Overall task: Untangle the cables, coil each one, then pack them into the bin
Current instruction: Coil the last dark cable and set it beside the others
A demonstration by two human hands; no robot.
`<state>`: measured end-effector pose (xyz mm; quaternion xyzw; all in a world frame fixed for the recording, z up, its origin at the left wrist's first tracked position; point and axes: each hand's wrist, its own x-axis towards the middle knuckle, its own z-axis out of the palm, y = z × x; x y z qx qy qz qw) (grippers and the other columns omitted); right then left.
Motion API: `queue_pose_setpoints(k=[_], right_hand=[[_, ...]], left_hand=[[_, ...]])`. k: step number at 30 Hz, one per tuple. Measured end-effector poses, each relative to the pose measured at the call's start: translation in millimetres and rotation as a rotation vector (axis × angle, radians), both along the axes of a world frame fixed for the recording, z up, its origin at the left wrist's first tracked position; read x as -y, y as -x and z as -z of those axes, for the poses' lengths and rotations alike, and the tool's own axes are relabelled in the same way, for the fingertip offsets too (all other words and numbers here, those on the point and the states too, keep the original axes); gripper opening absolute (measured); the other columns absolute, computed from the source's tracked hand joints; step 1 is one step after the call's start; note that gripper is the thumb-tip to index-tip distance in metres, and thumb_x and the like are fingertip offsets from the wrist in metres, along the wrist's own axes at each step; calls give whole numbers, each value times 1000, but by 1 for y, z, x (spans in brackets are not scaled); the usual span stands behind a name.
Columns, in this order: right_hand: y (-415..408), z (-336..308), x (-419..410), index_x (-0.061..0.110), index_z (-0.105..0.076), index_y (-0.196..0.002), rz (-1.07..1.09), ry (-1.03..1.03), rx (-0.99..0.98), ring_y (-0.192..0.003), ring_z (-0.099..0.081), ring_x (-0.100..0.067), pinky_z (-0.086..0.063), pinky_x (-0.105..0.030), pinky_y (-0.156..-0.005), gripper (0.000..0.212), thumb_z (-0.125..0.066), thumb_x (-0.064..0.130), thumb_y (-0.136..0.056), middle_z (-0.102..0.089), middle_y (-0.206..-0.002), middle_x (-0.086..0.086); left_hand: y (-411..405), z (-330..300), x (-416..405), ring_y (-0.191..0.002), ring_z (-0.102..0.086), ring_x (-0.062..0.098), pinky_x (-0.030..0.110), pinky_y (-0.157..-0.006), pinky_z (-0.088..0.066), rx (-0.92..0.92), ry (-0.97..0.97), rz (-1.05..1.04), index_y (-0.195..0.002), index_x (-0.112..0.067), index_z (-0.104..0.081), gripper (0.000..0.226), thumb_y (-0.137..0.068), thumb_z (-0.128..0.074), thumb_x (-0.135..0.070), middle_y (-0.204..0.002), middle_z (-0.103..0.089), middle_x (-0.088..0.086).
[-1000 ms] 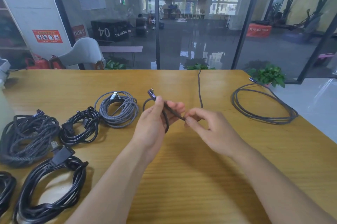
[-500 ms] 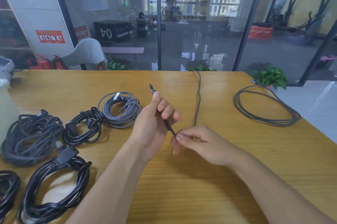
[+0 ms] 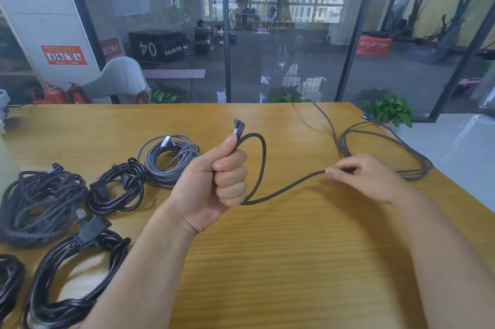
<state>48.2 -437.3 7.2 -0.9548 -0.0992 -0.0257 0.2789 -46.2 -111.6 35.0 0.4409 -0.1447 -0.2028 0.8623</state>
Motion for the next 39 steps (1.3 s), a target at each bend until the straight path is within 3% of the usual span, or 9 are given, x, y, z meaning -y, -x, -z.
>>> queue_pose_setpoints(k=[3, 6, 12, 17, 23, 32, 34, 36, 39], right_hand=[[7, -8, -28, 24, -66, -67, 161, -7, 316, -65, -62, -18, -45, -31, -59, 41, -75, 60, -85, -64, -59, 8], [25, -11, -68, 18, -59, -67, 188, -173, 546, -52, -50, -18, -36, -32, -52, 38, -74, 43, -92, -53, -52, 5], [44, -12, -113, 14, -77, -98, 20, -814, 83, -58, -54, -10, -52, -28, -56, 21, -56, 8, -102, -70, -78, -1], [56, -11, -120, 20, -79, -103, -65, -1002, -31, -74, -66, -10, -62, -30, -69, 17, -68, 9, -100, -73, -84, -2], [61, -6, -129, 21, -79, -104, -129, -923, 22, -76, -68, -8, -59, -27, -62, 16, -72, 10, -96, -75, -76, 3], [62, 2, -136, 17, -79, -102, -242, -805, 156, -87, -76, -15, -63, -34, -80, 15, -72, 6, -96, -80, -90, 5], [61, -2, -129, 16, -75, -106, -291, -773, 157, -93, -76, -10, -58, -26, -87, 16, -71, 3, -96, -81, -95, 7], [58, -9, -118, 18, -67, -107, -282, -592, 302, -96, -72, -1, -49, -16, -88, 15, -72, 9, -95, -79, -94, 13], [42, -5, -95, 29, -65, -111, -273, -79, 427, -110, -54, 13, -35, -28, -114, 12, -62, 31, -99, -66, -106, 26]], left_hand=[[0, 3, 10, -46, -9, 11, 24, -44, -11, -5, -73, -8, -55, -29, -34, 51, -101, -47, -46, -51, -15, -12], [1, 6, 19, -48, -8, 11, 26, -47, -9, -5, -178, -60, -56, -28, -34, 51, -102, -43, -45, -51, -19, -13], [-3, 15, 35, -52, -11, 13, 32, -54, -7, 72, -351, -191, -63, -25, -29, 50, -109, -36, -44, -60, -15, -4], [-6, 22, 43, -55, -18, 16, 25, -51, -19, 167, -536, -389, -70, -19, -39, 50, -112, -32, -46, -63, -24, -3], [-8, 28, 50, -53, -25, 11, 21, -50, -27, 180, -578, -561, -94, -12, -65, 49, -112, -33, -44, -60, -31, -8], [-11, 30, 51, -51, -32, 7, 23, -54, -31, 251, -666, -671, -78, -11, -54, 45, -111, -41, -39, -54, -37, -17], [-14, 30, 47, -50, -30, 7, 24, -54, -29, 255, -642, -740, -79, -8, -61, 46, -111, -43, -36, -53, -34, -16], [-15, 27, 43, -52, -27, 10, 24, -53, -26, 216, -563, -809, -82, -6, -71, 49, -111, -43, -35, -53, -29, -13], [-16, 21, 35, -52, -24, 12, 32, -57, -21, 184, -446, -858, -77, -7, -67, 52, -112, -41, -34, -55, -26, -8]])
